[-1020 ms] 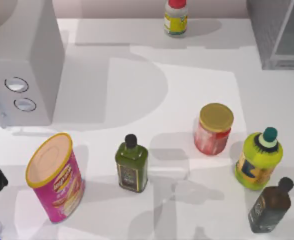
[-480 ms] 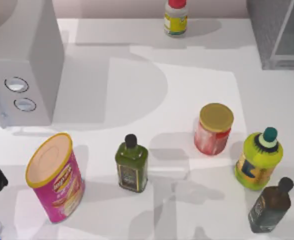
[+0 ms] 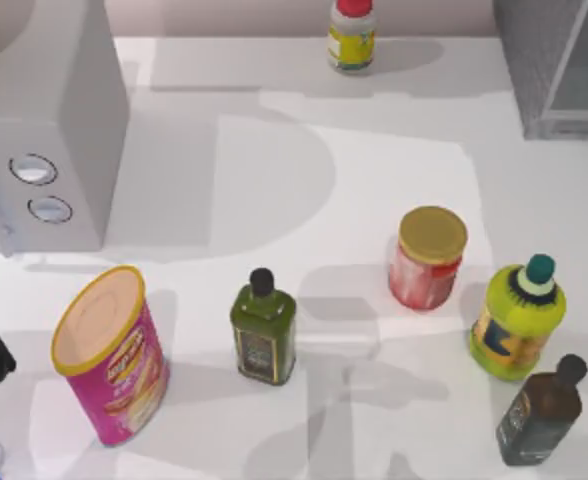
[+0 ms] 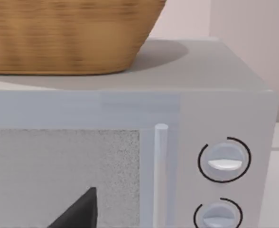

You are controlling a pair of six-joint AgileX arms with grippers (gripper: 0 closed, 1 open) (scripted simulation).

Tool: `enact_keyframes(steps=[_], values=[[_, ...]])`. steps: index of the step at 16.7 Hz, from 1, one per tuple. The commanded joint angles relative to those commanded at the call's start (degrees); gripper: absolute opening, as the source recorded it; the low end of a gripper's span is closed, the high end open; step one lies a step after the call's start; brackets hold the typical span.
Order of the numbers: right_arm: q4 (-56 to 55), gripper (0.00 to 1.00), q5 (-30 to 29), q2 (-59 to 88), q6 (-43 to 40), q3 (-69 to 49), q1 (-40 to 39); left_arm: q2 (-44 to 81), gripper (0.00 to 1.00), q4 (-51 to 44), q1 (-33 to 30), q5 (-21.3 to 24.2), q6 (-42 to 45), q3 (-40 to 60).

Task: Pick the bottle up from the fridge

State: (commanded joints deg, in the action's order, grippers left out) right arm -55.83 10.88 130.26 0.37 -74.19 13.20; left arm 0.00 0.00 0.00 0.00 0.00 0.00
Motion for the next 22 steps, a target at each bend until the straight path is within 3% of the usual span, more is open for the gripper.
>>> enact_keyframes(steps=[5,11,22], values=[[6.5,0.00,0.1,-5.2,0.1,-1.5,0.0,0.0,1.00,0.0,0.0,0.0,0.0,0.0],[5.8,0.00,0.4,-5.9,0.2,-0.5,0.2,0.0,1.00,0.0,0.0,0.0,0.0,0.0],[-3.8,0.00,3.5,-21.4,0.3,25.3,3.1,0.0,1.00,0.0,0.0,0.0,0.0,0.0]])
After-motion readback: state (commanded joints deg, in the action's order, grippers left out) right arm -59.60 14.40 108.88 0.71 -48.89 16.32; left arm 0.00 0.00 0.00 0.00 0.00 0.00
